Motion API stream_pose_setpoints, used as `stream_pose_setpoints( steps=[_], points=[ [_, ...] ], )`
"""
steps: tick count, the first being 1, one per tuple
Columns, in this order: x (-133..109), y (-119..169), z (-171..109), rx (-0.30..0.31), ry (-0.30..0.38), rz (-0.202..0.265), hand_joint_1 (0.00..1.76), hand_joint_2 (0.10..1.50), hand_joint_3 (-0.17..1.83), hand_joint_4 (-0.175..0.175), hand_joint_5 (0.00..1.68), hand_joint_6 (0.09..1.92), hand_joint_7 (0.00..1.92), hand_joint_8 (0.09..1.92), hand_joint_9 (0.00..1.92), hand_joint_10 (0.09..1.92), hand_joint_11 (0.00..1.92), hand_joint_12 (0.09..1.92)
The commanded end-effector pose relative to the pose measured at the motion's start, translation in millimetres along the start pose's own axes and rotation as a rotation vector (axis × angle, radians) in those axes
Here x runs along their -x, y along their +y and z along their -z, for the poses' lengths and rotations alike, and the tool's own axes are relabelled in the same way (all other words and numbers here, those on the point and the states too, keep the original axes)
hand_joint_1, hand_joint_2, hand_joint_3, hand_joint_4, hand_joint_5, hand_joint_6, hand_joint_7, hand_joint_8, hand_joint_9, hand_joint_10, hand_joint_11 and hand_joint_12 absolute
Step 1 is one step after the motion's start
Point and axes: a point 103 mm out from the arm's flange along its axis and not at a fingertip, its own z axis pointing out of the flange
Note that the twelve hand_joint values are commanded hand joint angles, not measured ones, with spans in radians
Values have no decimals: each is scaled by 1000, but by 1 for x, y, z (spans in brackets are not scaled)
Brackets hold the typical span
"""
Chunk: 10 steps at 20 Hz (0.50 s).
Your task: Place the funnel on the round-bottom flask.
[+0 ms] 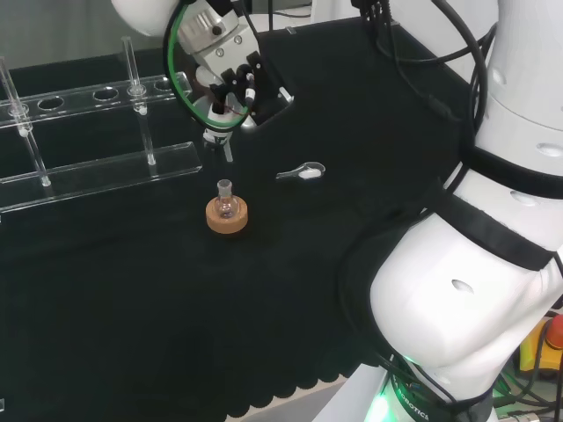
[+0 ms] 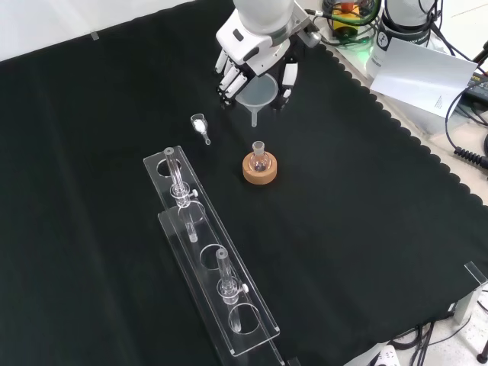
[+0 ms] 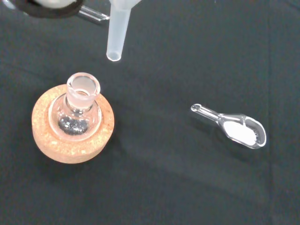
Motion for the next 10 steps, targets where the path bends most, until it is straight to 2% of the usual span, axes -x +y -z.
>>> stream_pose_setpoints(
  steps=[1,10],
  points=[
    [-9,-2,-12,9,13,-3,745,765,411,-84,578,888,509,710,1063,387,903,1006],
    [-22,2,-26,5,10,10,756,767,413,-92,594,888,522,713,1085,360,965,959]
  ],
)
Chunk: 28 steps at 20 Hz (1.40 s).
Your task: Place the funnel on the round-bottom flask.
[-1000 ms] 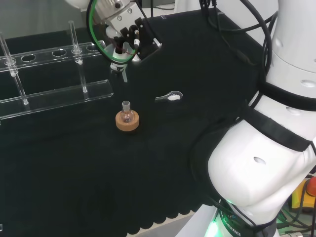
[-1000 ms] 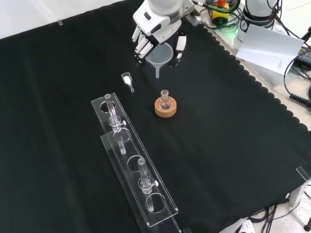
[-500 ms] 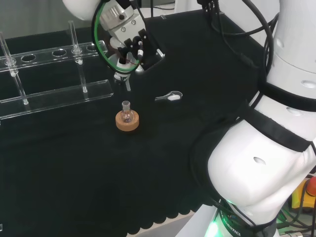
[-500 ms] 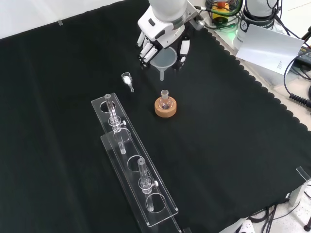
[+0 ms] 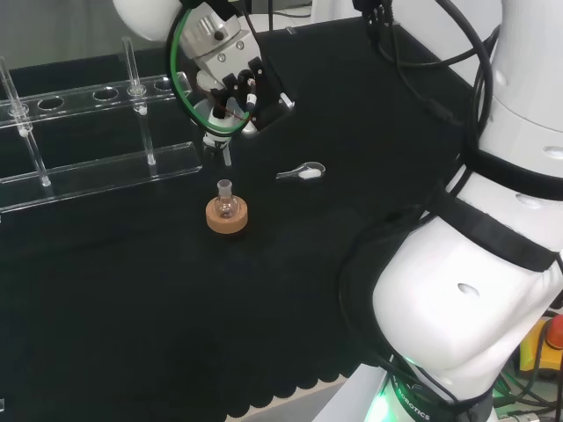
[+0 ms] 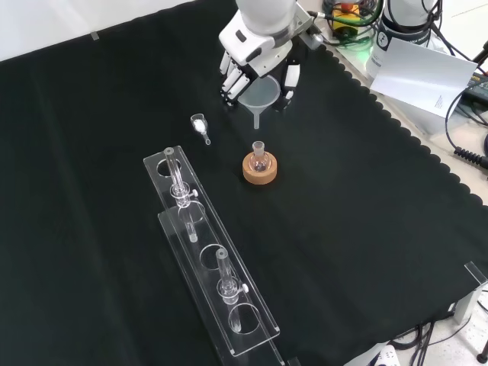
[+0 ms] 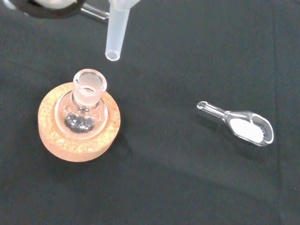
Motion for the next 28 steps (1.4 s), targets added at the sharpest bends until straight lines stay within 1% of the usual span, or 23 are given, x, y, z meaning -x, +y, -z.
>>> stream_pose_setpoints(
  steps=[1,5,10,20,28],
  points=[
    [-19,4,-22,-5,-5,12,757,767,413,-93,595,886,522,713,1088,355,968,953],
    [-20,8,-28,-5,4,17,758,767,413,-93,598,884,523,713,1091,346,973,946],
    [-21,11,-32,1,-2,16,759,768,413,-94,599,883,524,713,1088,340,975,944],
    [-18,17,-40,7,12,14,759,769,413,-94,601,882,526,714,1088,333,977,941],
    [-18,19,-38,24,12,13,759,769,414,-94,602,882,526,714,1088,328,978,940]
  ],
)
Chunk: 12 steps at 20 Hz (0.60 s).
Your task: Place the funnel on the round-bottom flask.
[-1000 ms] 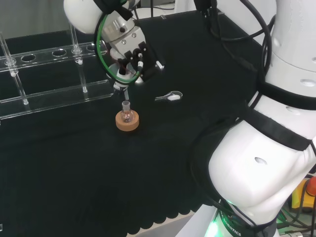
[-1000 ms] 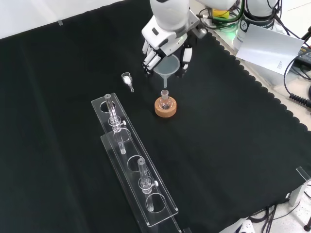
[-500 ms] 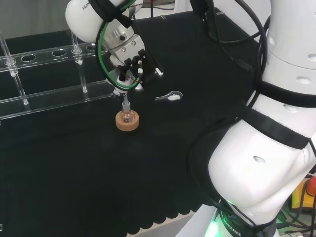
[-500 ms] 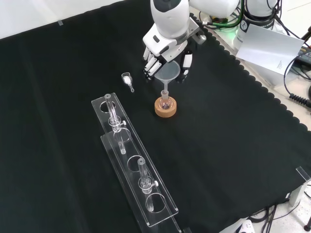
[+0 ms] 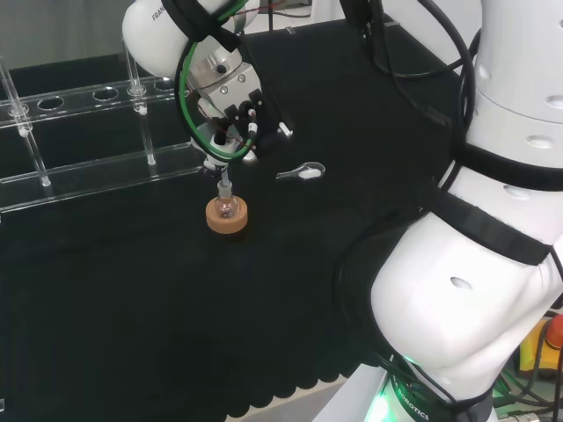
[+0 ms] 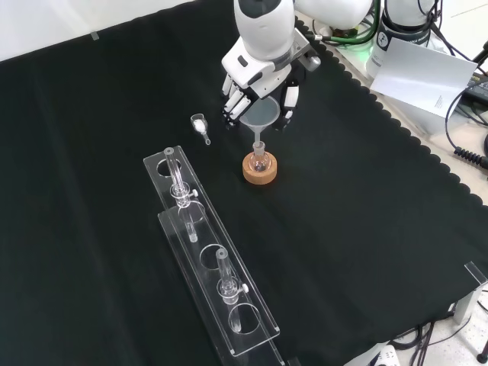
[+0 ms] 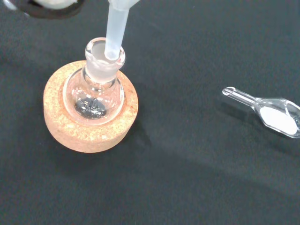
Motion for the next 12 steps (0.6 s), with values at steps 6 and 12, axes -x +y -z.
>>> stream_pose_setpoints(
  steps=[6,12],
  points=[
    [-1,3,-2,-2,-6,0,760,770,414,-95,602,881,527,715,1088,326,980,939],
    [1,3,-8,-2,-5,-3,761,770,415,-96,604,881,528,716,1090,323,984,937]
  ],
)
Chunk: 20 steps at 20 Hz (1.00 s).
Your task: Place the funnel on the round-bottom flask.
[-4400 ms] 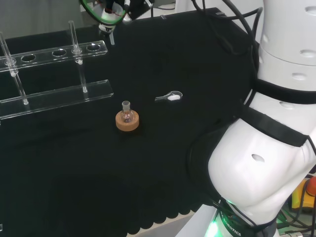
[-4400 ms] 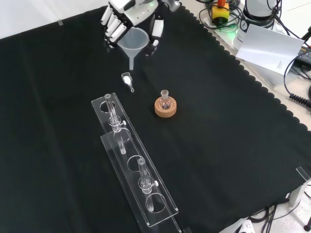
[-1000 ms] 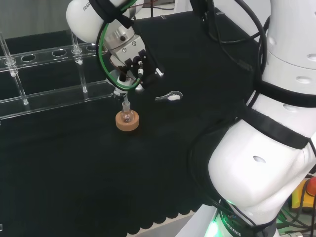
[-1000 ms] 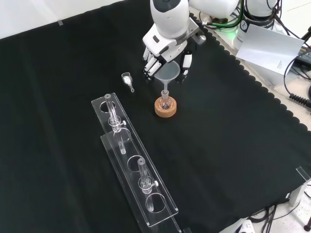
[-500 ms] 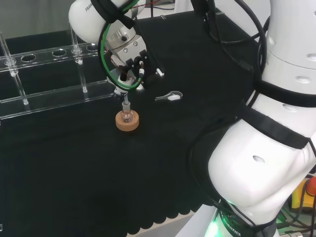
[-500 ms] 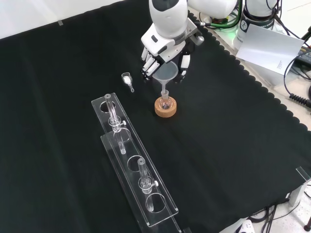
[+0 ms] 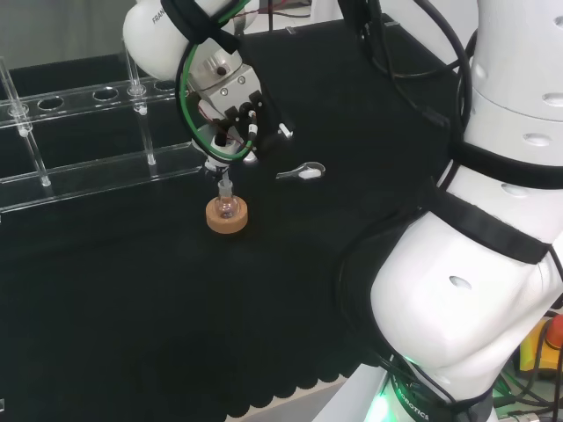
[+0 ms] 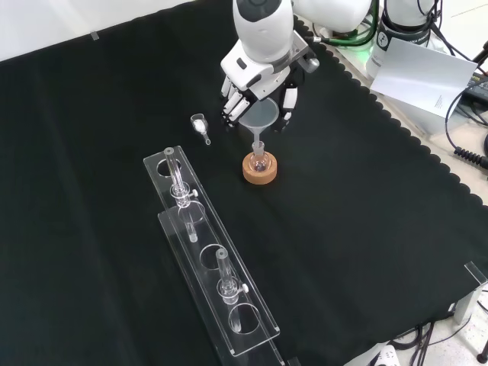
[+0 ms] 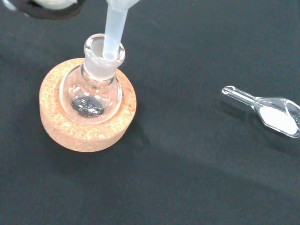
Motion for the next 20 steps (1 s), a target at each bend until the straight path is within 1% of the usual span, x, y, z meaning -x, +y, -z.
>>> stream_pose_setpoints(
  steps=[1,6,20],
  points=[
    [1,0,-4,5,3,-1,760,770,415,-96,604,881,528,716,1090,323,984,936],
    [0,1,-7,15,3,-1,759,769,415,-94,605,881,529,716,1083,319,974,933],
    [-5,4,-18,1,29,9,755,769,416,-92,602,879,529,716,1076,317,956,946]
  ],
)
